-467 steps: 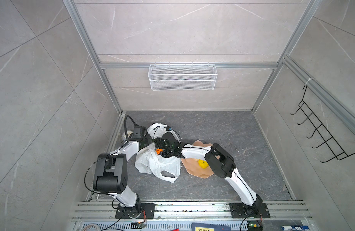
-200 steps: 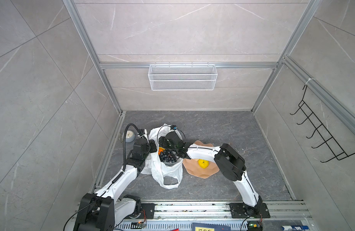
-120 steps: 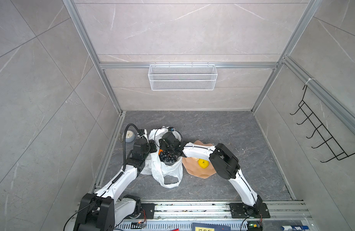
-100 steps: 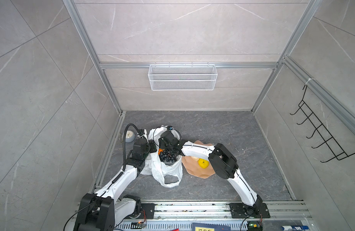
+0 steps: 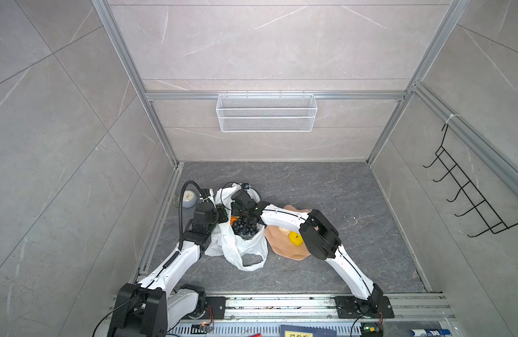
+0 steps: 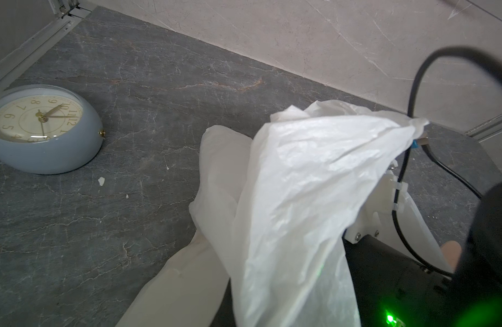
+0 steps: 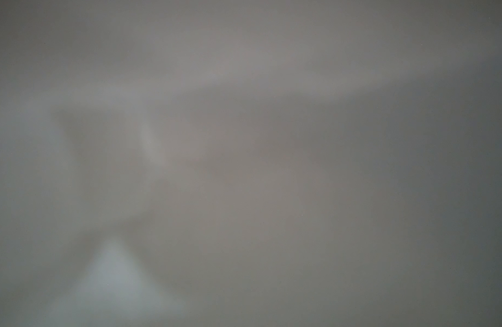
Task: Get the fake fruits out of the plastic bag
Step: 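Grasp the green mottled fruit inside the bag with the right gripper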
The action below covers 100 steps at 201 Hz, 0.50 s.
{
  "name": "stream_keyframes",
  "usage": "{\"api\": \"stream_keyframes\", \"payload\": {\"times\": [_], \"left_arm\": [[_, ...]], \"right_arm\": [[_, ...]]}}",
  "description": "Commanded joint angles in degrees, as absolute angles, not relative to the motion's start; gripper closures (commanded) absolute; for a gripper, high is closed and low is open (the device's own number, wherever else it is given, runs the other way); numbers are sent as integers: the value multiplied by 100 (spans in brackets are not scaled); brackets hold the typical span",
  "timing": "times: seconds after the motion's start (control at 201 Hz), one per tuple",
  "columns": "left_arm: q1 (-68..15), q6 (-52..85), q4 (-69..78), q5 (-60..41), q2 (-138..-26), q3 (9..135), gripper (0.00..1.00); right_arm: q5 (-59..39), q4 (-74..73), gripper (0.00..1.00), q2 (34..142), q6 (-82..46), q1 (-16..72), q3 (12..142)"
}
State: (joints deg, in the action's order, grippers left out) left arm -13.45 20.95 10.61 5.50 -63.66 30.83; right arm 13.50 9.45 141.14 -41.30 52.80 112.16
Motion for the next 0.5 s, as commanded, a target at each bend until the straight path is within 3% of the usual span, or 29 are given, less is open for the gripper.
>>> {"api": "stream_keyframes", "payload": {"times": [0.0, 0.493], "left_arm": [[-1301, 2010, 1057, 796, -6332, 3140, 100], [-1270, 2609, 330, 1654, -6263, 3082, 100]], "right_arm": [[1286, 721, 27, 13574, -4010, 5273, 10853], [369, -864, 30, 11520, -4115, 5333, 8184]]}}
